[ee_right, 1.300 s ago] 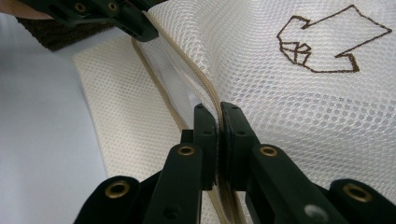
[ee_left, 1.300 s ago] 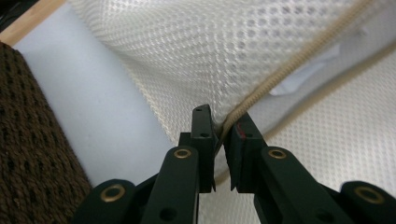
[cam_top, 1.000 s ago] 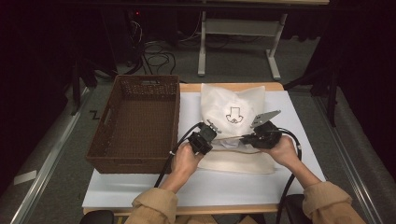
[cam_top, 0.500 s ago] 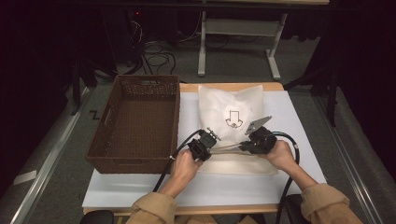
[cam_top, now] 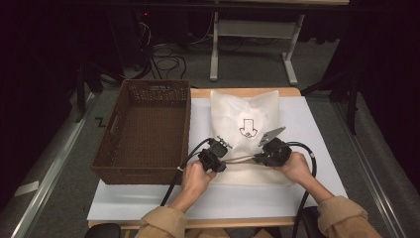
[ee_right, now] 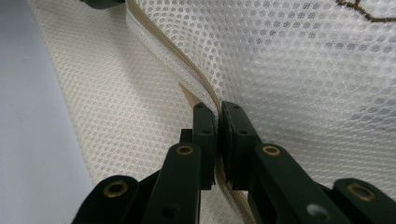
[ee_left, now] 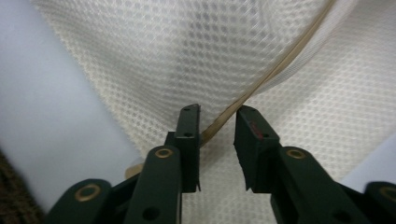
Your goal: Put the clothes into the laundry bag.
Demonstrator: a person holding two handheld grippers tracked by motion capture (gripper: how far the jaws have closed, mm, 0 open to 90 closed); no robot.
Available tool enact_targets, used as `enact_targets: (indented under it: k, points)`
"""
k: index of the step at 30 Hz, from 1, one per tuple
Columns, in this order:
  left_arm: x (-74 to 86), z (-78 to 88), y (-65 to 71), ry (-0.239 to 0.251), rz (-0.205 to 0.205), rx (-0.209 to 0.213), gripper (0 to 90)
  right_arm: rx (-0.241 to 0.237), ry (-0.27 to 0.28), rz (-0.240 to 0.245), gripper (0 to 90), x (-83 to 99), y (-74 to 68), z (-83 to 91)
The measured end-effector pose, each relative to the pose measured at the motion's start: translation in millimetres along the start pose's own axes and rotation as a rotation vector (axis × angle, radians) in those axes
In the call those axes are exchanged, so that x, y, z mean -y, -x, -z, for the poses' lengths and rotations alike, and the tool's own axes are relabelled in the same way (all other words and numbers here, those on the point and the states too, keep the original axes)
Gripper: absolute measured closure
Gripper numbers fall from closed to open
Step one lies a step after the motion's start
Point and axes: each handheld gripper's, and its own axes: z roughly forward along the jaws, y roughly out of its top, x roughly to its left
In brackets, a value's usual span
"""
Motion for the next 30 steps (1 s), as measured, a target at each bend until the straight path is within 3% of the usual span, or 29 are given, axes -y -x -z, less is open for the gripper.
enact_targets:
  k: [5,8,9,12,20,24,30]
  points:
    - [-2.4,9.5,2.0,0.074,0.010,0.040,54.0,0.000,0.009,0.004,85.4,-0.4,-0.2,-1.3]
    - [-3.4,13.4,3.9,0.098,0.004,0.038,50.5,0.000,0.010,-0.005,85.5,-0.1,-1.0,-2.6]
    - [-3.8,17.8,5.0,0.135,0.015,0.049,50.3,0.001,0.011,-0.007,85.6,-0.5,-1.5,-2.7]
    - [-4.3,24.8,3.9,0.180,0.036,0.083,49.7,0.010,0.008,-0.006,85.7,-2.0,-3.3,-1.7]
    - [-10.8,29.4,-0.6,0.189,0.041,0.048,48.1,0.051,0.019,-0.006,86.1,-3.9,-14.6,-5.3]
    - [-15.6,22.2,-2.9,0.194,0.054,0.045,47.9,0.057,0.037,-0.024,85.9,3.0,-14.8,-5.5]
    - [-13.9,-0.3,-6.6,0.143,0.043,0.038,47.5,0.085,0.028,-0.034,83.2,4.3,-18.3,-9.1]
